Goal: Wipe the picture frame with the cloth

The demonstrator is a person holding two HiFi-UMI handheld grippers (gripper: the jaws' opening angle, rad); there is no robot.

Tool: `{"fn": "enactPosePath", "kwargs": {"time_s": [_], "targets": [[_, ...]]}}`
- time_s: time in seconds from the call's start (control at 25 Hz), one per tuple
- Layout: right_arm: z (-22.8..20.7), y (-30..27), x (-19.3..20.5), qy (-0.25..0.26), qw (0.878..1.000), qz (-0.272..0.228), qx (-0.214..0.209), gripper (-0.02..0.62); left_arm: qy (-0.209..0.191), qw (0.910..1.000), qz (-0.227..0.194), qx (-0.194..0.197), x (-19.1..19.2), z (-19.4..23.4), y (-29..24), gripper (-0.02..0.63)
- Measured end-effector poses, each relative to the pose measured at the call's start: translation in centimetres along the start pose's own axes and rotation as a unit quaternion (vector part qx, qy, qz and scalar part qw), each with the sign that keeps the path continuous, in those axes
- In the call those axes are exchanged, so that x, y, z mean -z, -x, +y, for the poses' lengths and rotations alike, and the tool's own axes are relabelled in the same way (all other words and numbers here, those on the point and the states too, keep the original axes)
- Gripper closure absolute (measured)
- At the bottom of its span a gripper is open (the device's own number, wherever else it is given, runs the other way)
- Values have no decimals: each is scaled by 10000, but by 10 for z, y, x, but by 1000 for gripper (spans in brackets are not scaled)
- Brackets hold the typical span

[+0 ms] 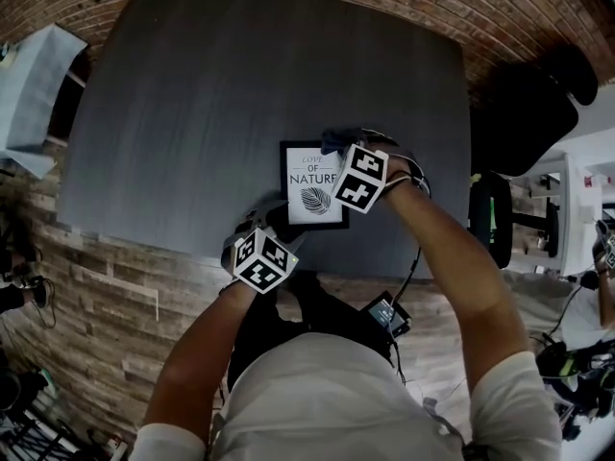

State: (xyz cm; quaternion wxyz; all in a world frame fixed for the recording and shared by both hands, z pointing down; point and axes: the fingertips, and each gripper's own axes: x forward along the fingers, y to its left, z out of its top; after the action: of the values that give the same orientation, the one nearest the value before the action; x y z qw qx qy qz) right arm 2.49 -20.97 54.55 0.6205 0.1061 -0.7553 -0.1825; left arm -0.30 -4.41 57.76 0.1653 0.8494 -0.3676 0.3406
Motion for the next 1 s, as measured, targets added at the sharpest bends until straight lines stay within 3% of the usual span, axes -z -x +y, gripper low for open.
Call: {"fn": "enactPosePath", "kwargs": {"time_s": [0.32,1.0], "targets": [[26,-14,0,446,9990,69,-4,505,40,10000,-5,-73,2,1,0,316],[104,19,11,195,9978,-1,-635,505,130,9998,-56,-102,3,2,0,316]]}}
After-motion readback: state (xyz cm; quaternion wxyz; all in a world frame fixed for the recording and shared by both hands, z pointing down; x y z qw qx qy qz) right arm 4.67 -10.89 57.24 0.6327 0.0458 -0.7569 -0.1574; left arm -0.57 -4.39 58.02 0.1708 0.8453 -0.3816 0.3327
